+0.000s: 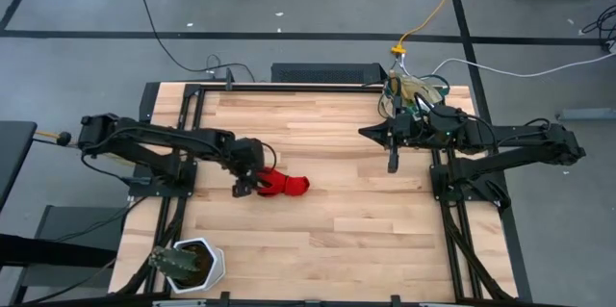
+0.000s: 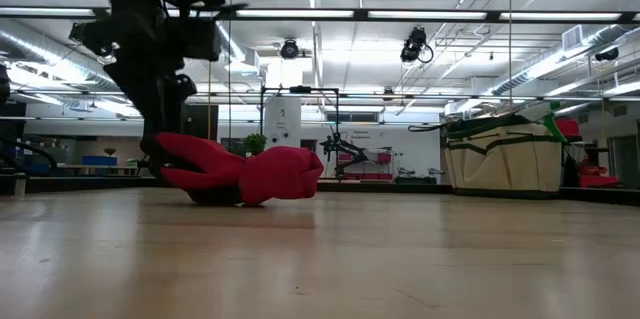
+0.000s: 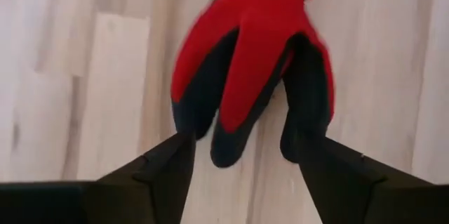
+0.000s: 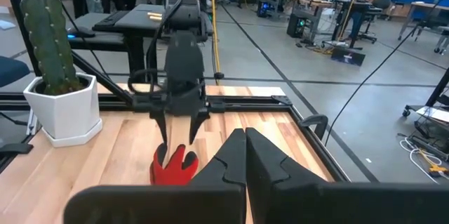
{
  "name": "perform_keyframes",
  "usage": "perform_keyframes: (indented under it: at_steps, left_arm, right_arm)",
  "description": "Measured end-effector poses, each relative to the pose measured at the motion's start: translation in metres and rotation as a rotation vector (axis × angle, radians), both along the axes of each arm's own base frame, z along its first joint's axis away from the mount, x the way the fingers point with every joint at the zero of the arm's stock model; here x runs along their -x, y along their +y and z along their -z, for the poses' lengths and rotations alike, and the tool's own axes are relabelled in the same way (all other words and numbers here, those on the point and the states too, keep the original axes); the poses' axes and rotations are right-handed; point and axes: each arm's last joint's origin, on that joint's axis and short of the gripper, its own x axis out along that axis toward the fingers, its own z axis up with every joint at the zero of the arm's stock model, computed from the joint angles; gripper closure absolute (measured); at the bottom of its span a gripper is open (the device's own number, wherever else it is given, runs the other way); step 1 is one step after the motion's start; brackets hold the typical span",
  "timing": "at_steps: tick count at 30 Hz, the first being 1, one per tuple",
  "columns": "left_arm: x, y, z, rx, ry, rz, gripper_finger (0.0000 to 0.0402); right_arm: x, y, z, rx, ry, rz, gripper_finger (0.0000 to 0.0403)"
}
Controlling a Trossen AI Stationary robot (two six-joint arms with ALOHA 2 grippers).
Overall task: Pick & Place Garden tools in Gardening bag
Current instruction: Put the red gloves scissors into the gardening bag
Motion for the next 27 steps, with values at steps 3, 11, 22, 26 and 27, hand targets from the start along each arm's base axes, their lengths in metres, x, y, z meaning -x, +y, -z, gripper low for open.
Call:
perform_keyframes:
  at_steps: [3, 11, 22, 26, 27]
  left_arm:
    - [-0.005, 0.000, 0.010, 0.004, 0.042, 0.001, 0.0144]
    - [-0.015, 0.000, 0.028, 0.021, 0.105, 0.007, 0.0143]
    - [-0.014, 0.000, 0.030, 0.031, 0.125, 0.000, 0.0143]
    - [-0.013, 0.001, 0.030, 0.037, 0.138, -0.022, 0.0147]
    - [-0.013, 0.001, 0.029, 0.033, 0.151, -0.022, 0.0151]
  right_arm:
    - [0.000, 0.000, 0.000, 0.000, 0.005, 0.000, 0.0403]
    - [0.000, 0.000, 0.001, 0.000, 0.015, 0.000, 0.0403]
    - [0.000, 0.000, 0.003, -0.001, 0.029, 0.000, 0.0403]
    - [0.000, 0.000, 0.003, -0.001, 0.029, 0.000, 0.0403]
    - [0.000, 0.000, 0.003, -0.001, 0.029, 0.000, 0.0403]
